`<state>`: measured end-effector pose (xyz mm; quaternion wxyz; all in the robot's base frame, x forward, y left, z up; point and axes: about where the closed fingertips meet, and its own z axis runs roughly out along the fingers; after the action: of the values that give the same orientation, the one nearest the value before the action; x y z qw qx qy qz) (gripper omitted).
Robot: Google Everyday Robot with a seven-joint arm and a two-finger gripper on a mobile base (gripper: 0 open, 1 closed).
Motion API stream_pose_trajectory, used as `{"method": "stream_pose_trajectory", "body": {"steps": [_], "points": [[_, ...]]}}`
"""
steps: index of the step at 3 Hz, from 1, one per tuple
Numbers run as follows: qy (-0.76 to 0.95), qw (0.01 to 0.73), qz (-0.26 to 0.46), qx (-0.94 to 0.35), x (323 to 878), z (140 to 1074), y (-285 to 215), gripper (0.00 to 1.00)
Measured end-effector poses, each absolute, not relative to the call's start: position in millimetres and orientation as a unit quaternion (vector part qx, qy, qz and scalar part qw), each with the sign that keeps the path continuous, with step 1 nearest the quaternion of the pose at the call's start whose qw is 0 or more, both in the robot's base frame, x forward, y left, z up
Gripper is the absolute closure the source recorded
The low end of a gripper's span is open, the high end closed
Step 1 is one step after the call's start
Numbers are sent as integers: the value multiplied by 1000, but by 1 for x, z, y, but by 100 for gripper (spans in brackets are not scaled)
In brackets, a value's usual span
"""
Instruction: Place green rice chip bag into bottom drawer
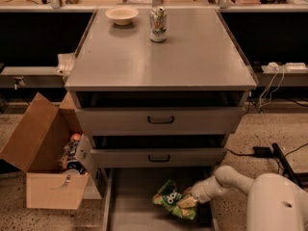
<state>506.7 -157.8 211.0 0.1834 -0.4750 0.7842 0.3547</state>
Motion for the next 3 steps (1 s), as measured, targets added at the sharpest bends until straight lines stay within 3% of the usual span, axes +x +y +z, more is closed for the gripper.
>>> {"method": "stream_pose_trajectory", "body": {"steps": [2,3], "points": [[788,151,355,-480,506,190,-150,100],[795,139,345,-480,506,178,-151,73]]}}
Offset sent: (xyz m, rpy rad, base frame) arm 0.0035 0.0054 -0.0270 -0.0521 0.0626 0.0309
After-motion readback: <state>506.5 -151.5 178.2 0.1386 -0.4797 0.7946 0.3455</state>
